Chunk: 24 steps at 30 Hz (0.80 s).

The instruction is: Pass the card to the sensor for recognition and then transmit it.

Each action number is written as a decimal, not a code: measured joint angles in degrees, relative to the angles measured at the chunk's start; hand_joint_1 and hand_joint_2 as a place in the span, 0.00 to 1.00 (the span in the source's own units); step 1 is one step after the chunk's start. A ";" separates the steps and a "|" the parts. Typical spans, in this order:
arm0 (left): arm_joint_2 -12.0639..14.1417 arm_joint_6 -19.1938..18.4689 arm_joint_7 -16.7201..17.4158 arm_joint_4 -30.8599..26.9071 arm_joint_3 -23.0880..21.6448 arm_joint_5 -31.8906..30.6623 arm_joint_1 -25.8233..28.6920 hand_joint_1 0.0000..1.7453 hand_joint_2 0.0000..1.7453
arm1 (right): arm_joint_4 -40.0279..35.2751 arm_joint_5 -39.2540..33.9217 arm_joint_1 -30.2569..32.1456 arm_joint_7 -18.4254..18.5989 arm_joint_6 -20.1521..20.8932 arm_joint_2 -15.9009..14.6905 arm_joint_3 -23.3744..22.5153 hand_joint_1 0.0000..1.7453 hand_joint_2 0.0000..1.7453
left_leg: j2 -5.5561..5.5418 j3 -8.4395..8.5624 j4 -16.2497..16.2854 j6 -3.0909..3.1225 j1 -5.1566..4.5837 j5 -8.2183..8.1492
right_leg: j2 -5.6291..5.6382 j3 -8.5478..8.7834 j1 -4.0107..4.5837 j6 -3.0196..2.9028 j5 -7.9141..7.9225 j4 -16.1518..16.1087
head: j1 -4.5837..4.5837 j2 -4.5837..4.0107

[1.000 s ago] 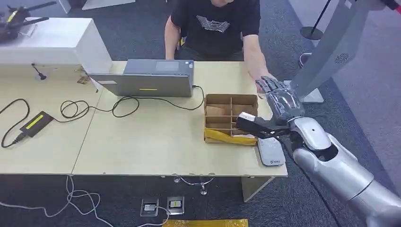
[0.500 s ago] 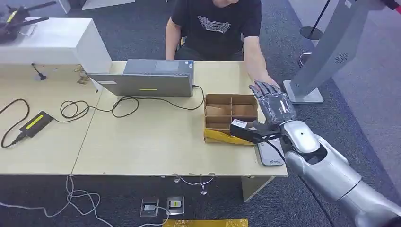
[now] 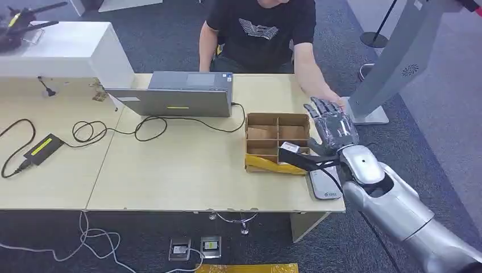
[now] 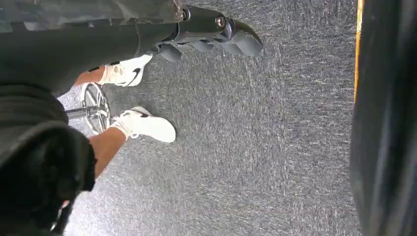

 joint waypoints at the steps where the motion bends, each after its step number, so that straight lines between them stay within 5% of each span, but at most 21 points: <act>1: 0.00 0.00 0.00 0.00 0.00 0.09 -0.01 0.00 0.00 | 0.15 0.35 0.00 0.04 -0.11 0.11 -0.20 0.89 1.00 | 0.00 0.00 0.00 0.00 0.00 0.00 | 0.00 0.00 0.00 0.00 0.00 0.00 | 0.02 -0.02; 6: 0.00 0.04 0.00 0.00 0.00 0.13 -0.06 0.00 0.00 | 0.61 0.94 0.04 0.13 -0.26 0.44 -0.79 0.89 1.00 | 0.00 0.00 0.00 0.00 0.00 0.00 | 0.01 0.00 0.00 0.00 0.00 0.00 | 0.02 0.00; 7: 0.00 0.09 0.00 0.00 0.00 0.13 -0.07 0.00 0.00 | 0.72 0.96 0.04 0.13 -0.31 0.48 -0.81 1.00 1.00 | 0.00 0.00 0.00 0.00 0.00 0.00 | 0.01 0.00 0.00 0.00 0.00 0.00 | 0.00 0.00; 24: -0.04 0.55 0.15 0.00 0.00 0.55 -0.51 0.00 0.00 | 2.56 3.61 -0.02 0.81 -1.49 1.38 -2.97 1.00 1.00 | 0.00 0.01 0.00 0.00 0.00 0.00 | 0.01 0.00 0.00 0.00 0.00 0.00 | 0.00 0.00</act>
